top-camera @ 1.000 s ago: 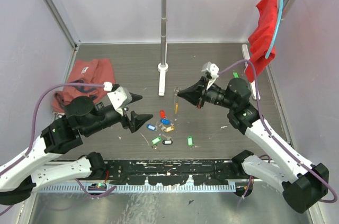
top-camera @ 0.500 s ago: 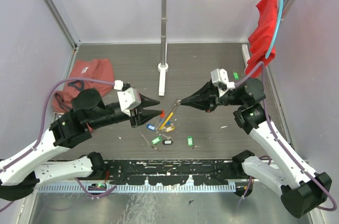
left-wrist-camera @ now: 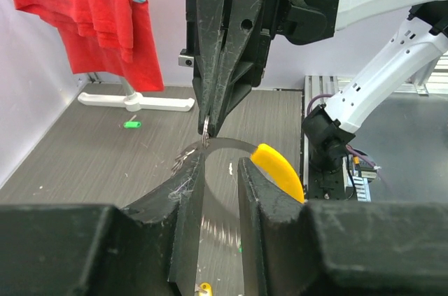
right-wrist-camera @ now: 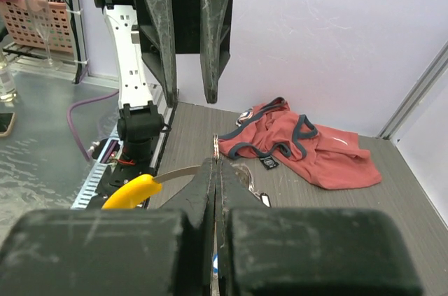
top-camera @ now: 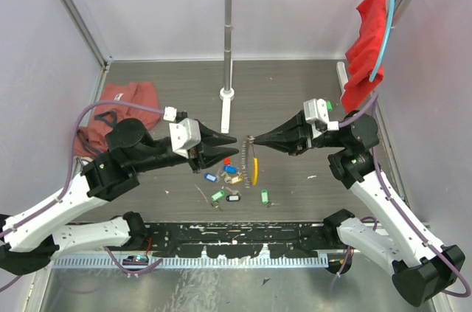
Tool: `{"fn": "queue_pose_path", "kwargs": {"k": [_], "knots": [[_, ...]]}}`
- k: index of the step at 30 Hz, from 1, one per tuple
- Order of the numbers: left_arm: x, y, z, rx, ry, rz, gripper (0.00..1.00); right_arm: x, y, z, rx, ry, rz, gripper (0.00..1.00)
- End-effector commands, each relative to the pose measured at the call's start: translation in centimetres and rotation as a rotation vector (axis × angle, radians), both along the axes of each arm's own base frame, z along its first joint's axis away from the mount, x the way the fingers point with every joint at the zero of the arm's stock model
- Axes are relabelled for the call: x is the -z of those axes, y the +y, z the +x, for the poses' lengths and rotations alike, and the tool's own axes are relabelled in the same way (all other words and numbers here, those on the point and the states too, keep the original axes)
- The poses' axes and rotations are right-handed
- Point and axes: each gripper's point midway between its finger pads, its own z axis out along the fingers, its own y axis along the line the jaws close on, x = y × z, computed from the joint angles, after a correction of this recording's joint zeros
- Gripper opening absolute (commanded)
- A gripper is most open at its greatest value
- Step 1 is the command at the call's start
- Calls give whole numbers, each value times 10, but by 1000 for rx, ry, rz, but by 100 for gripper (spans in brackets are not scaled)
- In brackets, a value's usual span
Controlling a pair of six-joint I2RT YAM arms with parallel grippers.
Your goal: Put the keys on the keyring
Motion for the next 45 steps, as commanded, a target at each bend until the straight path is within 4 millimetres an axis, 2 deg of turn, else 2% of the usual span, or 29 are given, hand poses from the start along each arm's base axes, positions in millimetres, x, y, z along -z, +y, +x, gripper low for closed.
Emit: {"fn": "queue_pose_path", "kwargs": {"k": [1, 6, 26, 34, 38, 41, 45], "knots": [[-22, -7, 5, 1, -46, -67, 32, -31, -2, -6, 10, -95, 69, 1], [-17, -16, 10, -1, -42, -58, 31, -32, -2, -10, -3, -100, 75, 1], [-12, -25, 14, 2, -35, -50, 31, -39, -1, -22, -32, -118, 94, 1], [-10, -27, 13, 13, -24, -44, 19, -38, -1, -22, -30, -115, 94, 1], [-8, -29, 14, 12, -19, -37, 11, -37, -1, -21, -26, -116, 96, 1], [-6, -30, 16, 6, -18, -23, 1, -36, -1, -21, -25, -113, 90, 1], [-4, -26, 17, -7, -35, 4, 0, -31, 0, -19, -14, -116, 55, 3]]}}
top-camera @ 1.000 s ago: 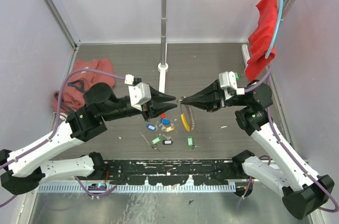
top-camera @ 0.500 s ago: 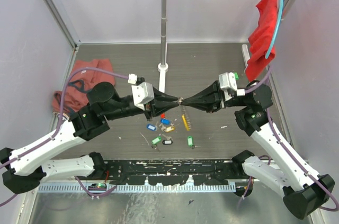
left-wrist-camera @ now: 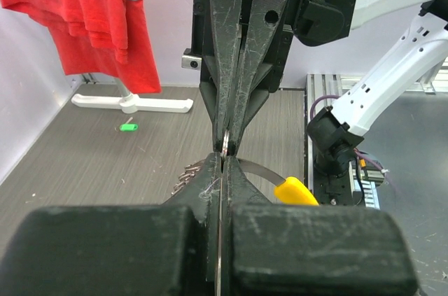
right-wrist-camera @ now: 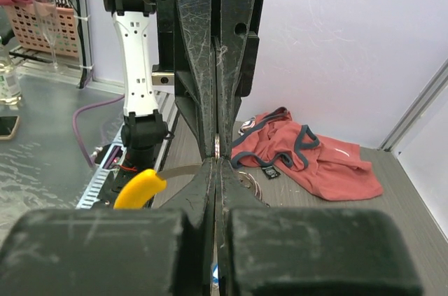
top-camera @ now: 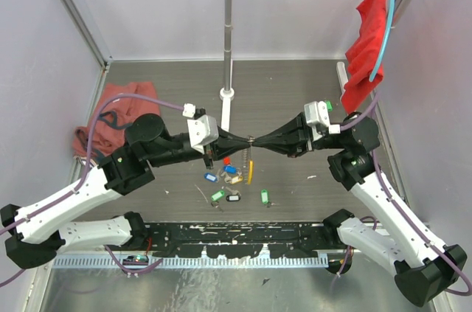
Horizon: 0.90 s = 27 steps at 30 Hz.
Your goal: Put the keys on the keyring
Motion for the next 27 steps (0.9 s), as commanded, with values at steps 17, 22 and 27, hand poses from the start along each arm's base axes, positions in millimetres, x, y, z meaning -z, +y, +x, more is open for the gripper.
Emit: {"fn": "queue_pose_path", "kwargs": {"k": [17, 22, 27], "knots": [[-2, 21, 7, -44, -135, 177, 0, 3, -12, -3, 77, -106, -183, 32], [-1, 26, 7, -43, -143, 205, 0, 6, -12, 1, 93, -92, -194, 32], [1, 29, 5, -34, -157, 237, 0, 9, -10, 6, 101, -78, -209, 32]]}}
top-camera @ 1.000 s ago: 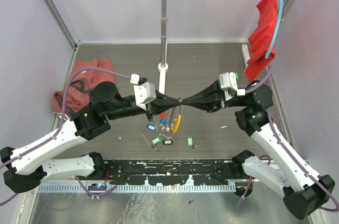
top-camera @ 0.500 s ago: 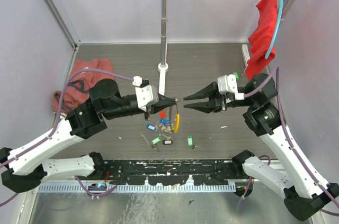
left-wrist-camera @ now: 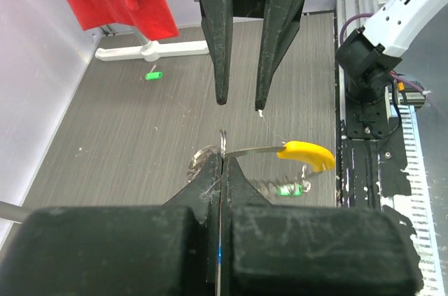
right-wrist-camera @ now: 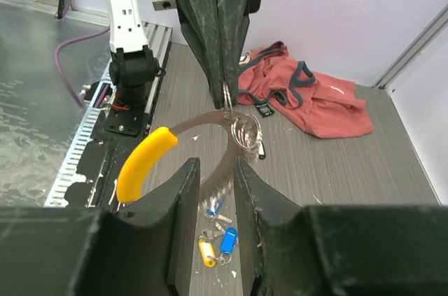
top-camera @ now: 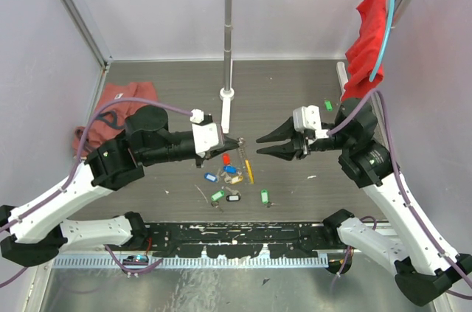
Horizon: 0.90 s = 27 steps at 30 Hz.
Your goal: Put the keys on the keyring
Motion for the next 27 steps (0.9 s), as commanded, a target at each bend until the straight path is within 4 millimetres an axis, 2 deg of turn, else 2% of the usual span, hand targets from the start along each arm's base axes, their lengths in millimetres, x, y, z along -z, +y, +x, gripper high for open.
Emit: {"fn": "queue_pose_path", "kwargs": {"k": [1, 8, 20, 27], "knots": [[-15, 7, -1, 4, -46, 2, 0, -14, 0, 3, 17, -44, 9, 32], [-23, 8, -12, 62, -74, -29, 0, -16, 2, 5, 11, -34, 14, 32], [-84, 17, -46, 175, -103, -365, 0, -57, 3, -15, -24, -73, 201, 32], [-85, 10, -56, 254, -110, -376, 0, -74, 1, -37, -47, -100, 286, 32]]}}
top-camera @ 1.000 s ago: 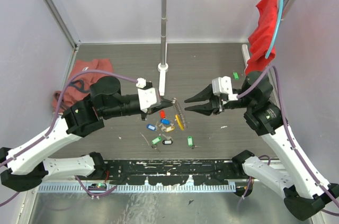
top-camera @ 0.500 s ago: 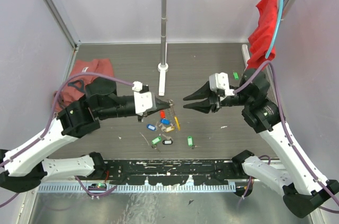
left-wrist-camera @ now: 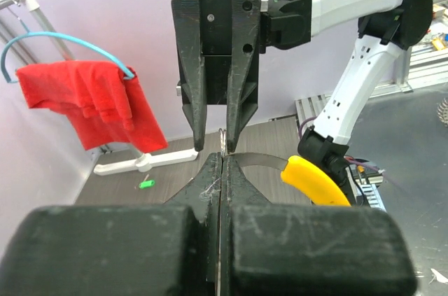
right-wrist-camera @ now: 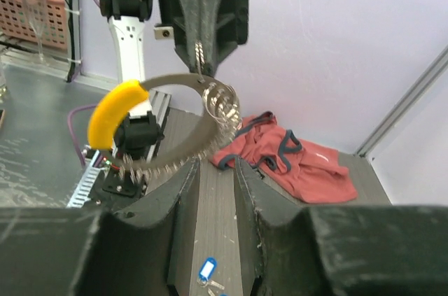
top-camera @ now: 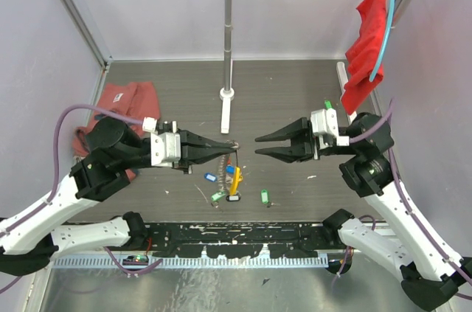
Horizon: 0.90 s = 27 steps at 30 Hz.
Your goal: Put the keys on the keyring
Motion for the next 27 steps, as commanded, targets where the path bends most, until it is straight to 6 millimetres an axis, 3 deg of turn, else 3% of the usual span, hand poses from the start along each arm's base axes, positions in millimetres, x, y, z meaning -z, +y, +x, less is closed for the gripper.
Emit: {"fn": "queue_pose_path", "kwargs": {"k": [1, 9, 27], "knots": [[-14, -4, -10, 65, -33, -59, 0, -32, -6, -20, -7, -74, 125, 32], [-15, -9, -9, 75, -33, -53, 0, -42, 0, -31, -28, -90, 189, 31], [-13, -9, -9, 74, -18, -43, 0, -42, 23, -28, -58, -68, 234, 26]]}}
